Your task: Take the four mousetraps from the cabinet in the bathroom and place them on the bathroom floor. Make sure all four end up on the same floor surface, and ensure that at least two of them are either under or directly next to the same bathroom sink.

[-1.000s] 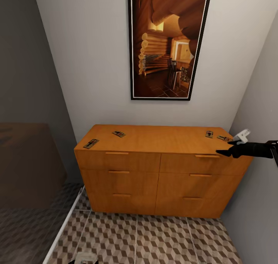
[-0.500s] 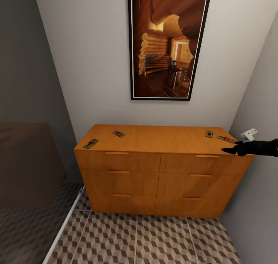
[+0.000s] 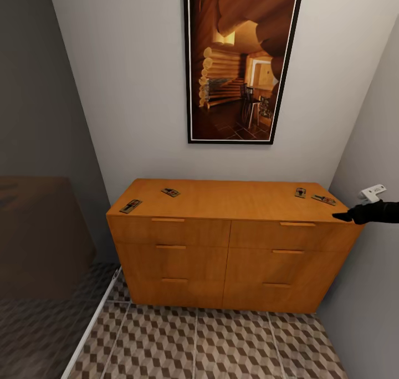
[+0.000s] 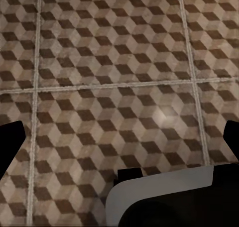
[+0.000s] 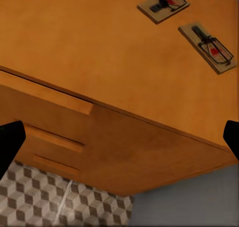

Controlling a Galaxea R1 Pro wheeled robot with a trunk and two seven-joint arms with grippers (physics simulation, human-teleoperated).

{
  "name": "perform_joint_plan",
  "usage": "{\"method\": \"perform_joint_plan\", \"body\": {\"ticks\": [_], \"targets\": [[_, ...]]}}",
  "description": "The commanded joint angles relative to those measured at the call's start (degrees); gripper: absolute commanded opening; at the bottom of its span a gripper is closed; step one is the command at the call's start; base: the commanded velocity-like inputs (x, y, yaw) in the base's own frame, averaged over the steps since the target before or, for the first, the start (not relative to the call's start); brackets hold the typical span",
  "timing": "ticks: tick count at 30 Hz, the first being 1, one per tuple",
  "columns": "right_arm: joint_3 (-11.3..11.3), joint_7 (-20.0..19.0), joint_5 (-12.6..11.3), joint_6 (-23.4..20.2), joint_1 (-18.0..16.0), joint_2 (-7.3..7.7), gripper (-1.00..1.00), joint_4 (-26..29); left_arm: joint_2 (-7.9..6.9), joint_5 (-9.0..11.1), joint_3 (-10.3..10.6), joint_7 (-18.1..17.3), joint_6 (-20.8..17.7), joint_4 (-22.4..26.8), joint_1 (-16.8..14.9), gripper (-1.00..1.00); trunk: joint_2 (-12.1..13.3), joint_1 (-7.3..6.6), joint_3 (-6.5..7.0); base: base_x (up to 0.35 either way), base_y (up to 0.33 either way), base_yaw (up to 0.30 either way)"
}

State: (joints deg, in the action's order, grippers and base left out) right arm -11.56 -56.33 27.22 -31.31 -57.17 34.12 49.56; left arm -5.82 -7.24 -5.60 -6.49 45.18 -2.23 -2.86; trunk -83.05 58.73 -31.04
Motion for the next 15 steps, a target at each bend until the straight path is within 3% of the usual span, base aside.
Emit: {"method": "perform_joint_plan", "body": {"ticks": [1, 8, 15], "targets": [[-0.1, -0.6, 0.7, -0.3, 0.0, -0.04, 1.00, 0.1, -0.02, -0.5, -0.5, -0.1, 0.4, -0.2, 0.0, 1.00, 0.0, 0.00, -0.06, 0.000, 0.000, 0.000], [-0.1, -2.7, 1.7, -0.4, 0.0, -0.02, 1.00, 0.2, 0.00, -0.6, -0.6, -0.1, 0.6, -0.2, 0.4, 1.00, 0.0, 0.00, -0.06, 0.000, 0.000, 0.000], [-0.3, -4.3, 1.9, -0.3, 0.0, 1.33, 1.00, 0.4, -0.06, -0.6, -0.6, 0.1, 0.5, -0.2, 0.9, 1.00, 0.0, 0.00, -0.06, 0.003, 0.000, 0.000]]}}
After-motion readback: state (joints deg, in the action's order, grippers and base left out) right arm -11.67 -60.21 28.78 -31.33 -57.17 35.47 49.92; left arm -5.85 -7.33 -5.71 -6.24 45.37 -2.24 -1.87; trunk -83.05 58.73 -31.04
